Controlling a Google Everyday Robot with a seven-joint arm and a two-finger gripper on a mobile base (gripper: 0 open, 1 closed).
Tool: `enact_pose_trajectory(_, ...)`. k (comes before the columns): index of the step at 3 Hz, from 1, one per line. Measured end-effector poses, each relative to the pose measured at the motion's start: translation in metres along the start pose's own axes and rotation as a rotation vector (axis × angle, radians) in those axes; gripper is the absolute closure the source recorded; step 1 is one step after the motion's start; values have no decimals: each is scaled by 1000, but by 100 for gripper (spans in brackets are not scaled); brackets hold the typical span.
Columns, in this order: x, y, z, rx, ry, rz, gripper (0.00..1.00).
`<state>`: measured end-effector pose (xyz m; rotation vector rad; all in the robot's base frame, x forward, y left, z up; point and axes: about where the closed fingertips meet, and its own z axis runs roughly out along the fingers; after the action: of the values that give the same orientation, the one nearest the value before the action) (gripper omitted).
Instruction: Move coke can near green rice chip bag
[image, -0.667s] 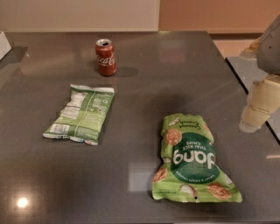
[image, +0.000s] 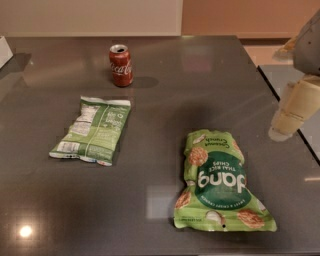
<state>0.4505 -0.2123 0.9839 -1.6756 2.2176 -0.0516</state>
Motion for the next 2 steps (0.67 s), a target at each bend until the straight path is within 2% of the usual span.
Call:
enact_pose_trajectory(1,-16,-28,4,18,-74,38,0)
enact_pose_trajectory(2,-48,-58,15,38,-165,51,0)
